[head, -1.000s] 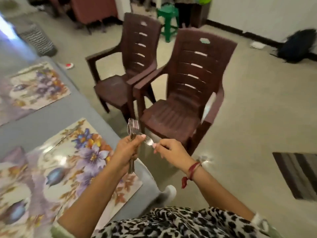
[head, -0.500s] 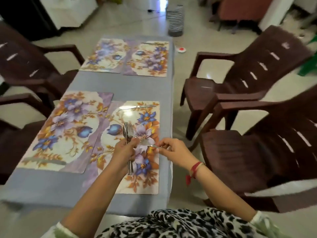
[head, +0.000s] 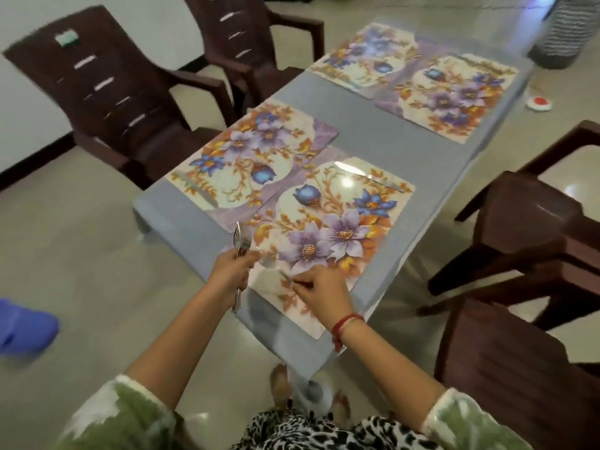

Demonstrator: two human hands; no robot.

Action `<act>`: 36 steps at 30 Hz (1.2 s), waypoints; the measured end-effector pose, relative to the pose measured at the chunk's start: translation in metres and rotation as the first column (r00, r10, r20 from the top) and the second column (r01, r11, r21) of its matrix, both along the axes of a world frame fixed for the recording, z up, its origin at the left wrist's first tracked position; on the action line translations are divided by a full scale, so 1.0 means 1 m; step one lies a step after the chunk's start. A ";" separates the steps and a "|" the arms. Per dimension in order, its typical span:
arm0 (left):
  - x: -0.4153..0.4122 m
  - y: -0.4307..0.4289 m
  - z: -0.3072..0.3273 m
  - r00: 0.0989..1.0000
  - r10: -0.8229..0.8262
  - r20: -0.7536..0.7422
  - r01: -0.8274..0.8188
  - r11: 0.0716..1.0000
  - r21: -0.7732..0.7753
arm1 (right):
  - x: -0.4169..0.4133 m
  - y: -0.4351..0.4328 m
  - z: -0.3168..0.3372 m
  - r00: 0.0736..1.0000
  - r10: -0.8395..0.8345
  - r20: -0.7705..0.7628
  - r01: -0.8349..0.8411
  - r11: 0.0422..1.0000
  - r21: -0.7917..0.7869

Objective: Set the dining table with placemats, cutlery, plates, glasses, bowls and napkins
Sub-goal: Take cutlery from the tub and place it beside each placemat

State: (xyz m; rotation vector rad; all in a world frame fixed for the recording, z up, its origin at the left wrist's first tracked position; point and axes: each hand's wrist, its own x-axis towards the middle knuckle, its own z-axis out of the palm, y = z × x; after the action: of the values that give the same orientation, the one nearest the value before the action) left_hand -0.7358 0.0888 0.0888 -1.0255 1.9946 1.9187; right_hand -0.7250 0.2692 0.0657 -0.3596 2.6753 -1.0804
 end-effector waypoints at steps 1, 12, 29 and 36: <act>0.000 -0.007 -0.003 1.000 0.020 0.018 -0.020 1.000 -0.010 | -0.002 -0.007 -0.003 0.999 0.029 0.015 -0.029 0.999 0.023; 0.000 -0.045 -0.030 0.986 0.110 0.122 -0.092 0.985 -0.144 | -0.010 -0.041 -0.032 0.987 0.155 0.043 -0.161 0.945 0.285; 0.059 -0.023 0.011 0.979 0.203 -0.013 -0.193 0.946 0.259 | 0.014 -0.040 -0.008 0.991 -0.127 -0.046 0.115 0.971 -0.212; 0.096 0.039 0.037 0.973 0.195 -0.125 -0.118 0.883 0.454 | 0.072 -0.030 0.040 0.902 0.028 0.432 0.310 0.654 -0.690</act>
State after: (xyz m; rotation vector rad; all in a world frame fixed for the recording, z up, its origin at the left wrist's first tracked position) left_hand -0.6400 0.1276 0.1262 -0.9468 1.4605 2.4654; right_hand -0.6526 0.2394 0.1056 -0.0204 1.7881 -2.0386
